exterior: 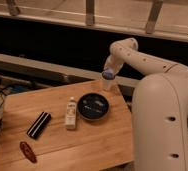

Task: Place the white sponge in the ceramic cup

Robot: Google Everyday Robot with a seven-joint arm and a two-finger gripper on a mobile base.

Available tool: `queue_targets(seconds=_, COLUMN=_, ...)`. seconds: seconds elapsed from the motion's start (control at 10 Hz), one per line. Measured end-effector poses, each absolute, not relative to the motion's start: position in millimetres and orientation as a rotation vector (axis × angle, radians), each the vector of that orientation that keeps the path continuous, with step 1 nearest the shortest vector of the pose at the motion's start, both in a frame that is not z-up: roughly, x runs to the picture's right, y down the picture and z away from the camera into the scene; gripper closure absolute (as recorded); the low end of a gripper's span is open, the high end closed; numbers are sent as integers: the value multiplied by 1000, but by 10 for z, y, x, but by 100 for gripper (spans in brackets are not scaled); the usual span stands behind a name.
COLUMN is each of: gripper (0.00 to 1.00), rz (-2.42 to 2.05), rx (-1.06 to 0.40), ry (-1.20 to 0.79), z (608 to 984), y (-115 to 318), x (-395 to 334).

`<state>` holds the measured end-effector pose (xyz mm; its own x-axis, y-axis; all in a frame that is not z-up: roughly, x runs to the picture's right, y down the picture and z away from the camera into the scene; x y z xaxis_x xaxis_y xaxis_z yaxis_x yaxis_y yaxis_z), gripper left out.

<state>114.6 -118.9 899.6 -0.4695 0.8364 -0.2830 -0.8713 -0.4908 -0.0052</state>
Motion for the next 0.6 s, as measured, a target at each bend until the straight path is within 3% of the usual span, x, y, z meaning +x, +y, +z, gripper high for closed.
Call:
queue_targets(seconds=0.4, gripper=89, rz=2039, rx=-308, ry=160, z=8919, y=-1129, x=995)
queue_targets(seconds=0.6, gripper=100, rz=2024, rx=-312, ry=155, z=8878, y=-1104, x=942)
